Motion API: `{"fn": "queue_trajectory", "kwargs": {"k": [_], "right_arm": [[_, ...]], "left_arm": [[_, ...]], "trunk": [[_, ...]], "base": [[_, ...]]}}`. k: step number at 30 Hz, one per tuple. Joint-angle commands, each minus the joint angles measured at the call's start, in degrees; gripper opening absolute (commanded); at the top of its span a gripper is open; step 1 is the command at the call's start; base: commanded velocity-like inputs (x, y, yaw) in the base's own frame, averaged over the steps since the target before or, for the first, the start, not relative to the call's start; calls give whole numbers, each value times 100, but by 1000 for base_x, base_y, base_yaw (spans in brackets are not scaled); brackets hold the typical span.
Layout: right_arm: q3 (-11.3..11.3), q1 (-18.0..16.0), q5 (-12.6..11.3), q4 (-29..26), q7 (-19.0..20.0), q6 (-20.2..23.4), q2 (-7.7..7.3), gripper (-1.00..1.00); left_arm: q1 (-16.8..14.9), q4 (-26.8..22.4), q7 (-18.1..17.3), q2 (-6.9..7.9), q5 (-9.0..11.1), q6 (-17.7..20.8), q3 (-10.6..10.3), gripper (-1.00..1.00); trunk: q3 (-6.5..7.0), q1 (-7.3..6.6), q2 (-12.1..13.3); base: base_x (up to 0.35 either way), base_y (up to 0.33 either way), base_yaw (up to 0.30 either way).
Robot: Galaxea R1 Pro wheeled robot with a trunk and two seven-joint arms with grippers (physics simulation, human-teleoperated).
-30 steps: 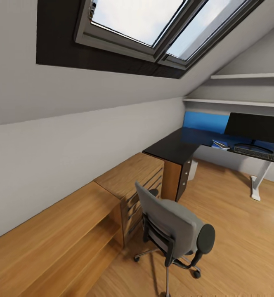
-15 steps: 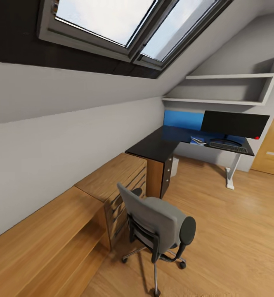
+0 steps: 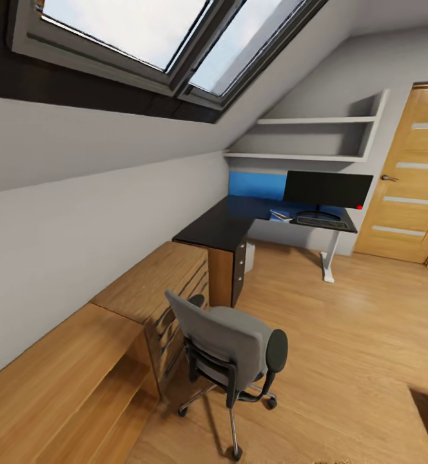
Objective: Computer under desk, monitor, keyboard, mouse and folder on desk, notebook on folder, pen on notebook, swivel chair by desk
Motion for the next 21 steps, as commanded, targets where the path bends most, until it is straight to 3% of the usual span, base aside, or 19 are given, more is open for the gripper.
{"fn": "queue_trajectory", "kwargs": {"k": [1,15,21], "right_arm": [[50,-7,-31,5,-36,-19,0,100],[50,-10,-31,5,-36,-19,0,100],[50,-11,-31,5,-36,-19,0,100]], "left_arm": [[1,-8,51,0,-42,-3,-7,100],[1,-8,51,1,-41,6,-7,100],[1,-8,54,1,-41,6,-9,100]], "trunk": [[-11,4,-11],[-11,4,-11],[-11,4,-11]], "base": [[29,234,-300],[6,63,-300],[0,216,-300]]}}
